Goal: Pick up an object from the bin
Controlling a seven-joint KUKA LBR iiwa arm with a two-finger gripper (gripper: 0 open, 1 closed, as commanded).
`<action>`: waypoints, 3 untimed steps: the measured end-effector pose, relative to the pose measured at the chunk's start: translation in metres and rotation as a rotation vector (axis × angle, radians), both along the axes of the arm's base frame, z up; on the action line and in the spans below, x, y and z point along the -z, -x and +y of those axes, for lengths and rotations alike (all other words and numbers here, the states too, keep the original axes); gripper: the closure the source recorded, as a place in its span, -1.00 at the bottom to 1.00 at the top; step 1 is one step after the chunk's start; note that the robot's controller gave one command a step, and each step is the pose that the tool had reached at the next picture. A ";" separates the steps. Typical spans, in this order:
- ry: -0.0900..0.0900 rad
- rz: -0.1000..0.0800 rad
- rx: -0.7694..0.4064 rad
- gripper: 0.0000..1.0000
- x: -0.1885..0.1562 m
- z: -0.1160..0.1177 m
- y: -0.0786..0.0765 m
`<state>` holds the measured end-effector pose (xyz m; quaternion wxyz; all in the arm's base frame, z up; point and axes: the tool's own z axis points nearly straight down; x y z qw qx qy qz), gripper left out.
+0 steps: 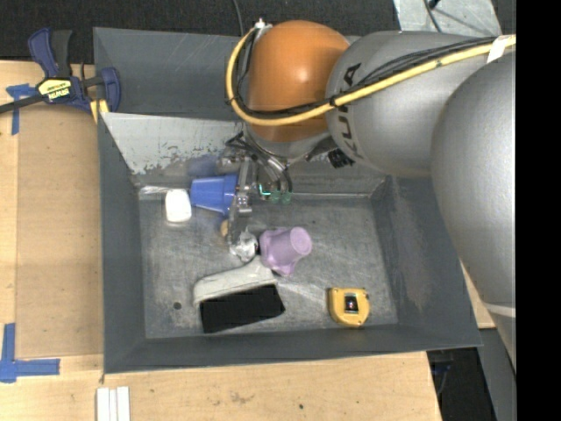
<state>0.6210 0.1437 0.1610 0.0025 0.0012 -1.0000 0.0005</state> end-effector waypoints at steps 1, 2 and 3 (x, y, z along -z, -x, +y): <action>-0.002 -0.008 0.002 -1.00 -0.005 0.000 -0.002; -0.011 -0.024 0.258 1.00 0.082 0.026 -0.009; -0.012 -0.024 0.258 1.00 0.082 0.026 -0.009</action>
Offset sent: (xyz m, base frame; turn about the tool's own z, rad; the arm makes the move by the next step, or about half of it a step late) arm 0.0028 0.0233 -0.0910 0.2601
